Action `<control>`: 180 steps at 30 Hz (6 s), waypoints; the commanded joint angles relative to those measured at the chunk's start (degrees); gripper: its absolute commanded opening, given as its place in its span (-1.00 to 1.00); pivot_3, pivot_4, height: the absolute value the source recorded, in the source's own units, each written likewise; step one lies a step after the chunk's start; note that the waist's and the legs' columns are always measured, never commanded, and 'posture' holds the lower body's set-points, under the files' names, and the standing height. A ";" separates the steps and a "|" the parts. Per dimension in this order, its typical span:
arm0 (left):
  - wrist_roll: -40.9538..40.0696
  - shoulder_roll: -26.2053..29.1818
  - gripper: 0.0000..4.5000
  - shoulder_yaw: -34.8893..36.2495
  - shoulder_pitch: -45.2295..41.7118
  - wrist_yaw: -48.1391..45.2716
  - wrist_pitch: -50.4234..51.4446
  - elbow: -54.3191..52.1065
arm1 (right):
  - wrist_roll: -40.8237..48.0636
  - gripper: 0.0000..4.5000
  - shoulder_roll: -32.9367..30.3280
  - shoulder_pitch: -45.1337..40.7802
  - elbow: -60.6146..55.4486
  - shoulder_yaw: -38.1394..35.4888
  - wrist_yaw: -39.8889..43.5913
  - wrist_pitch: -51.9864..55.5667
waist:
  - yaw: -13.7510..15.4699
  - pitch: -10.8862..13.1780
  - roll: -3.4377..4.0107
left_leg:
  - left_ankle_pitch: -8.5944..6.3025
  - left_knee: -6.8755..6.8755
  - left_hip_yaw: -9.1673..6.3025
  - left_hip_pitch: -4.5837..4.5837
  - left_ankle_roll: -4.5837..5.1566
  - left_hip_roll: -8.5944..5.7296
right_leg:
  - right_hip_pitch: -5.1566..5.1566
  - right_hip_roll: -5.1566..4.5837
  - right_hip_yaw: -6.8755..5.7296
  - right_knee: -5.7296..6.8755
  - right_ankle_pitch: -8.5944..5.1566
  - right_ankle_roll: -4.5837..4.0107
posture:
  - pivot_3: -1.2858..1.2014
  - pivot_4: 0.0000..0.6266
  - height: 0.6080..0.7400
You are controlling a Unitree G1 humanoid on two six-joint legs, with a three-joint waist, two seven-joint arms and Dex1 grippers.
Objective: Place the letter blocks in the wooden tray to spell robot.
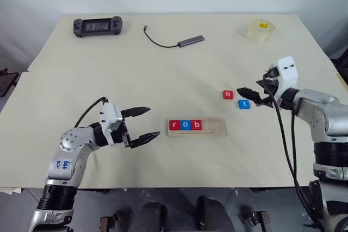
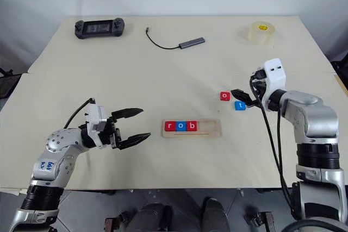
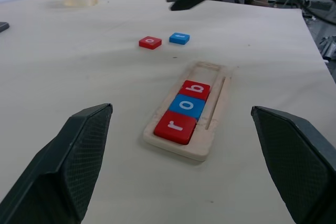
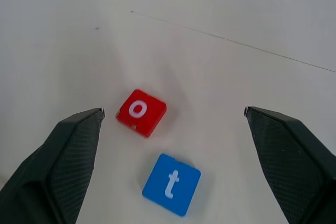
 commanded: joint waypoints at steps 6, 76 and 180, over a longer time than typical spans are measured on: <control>-0.65 0.27 1.00 1.07 1.40 0.44 -0.51 -3.04 | -4.08 1.00 11.08 -4.19 4.90 1.60 -13.19 2.33 | -0.40 0.00 0.00 | 0.00 0.00 0.04 -0.03 0.01 -0.08 | -0.10 -0.03 0.06 0.12 0.00 0.00 | 0.03 -0.52 1.00; -0.81 0.85 1.00 -0.83 -1.81 -6.98 -2.99 0.59 | -3.74 0.36 -20.43 26.91 -4.73 3.26 42.18 -41.05 | -0.44 -0.02 -0.24 | 0.03 0.03 0.54 0.07 0.20 -0.09 | -0.26 -0.05 0.47 0.24 0.06 0.11 | 0.03 -0.52 1.00; -0.65 -0.21 1.00 0.08 -3.90 -3.70 -1.25 3.30 | 7.25 0.99 4.52 41.08 -21.52 -19.44 6.80 -32.15 | 0.28 0.02 0.02 | -0.12 0.39 0.13 0.51 -0.02 0.01 | 0.45 0.02 0.27 0.19 0.04 0.07 | 0.03 -0.52 1.00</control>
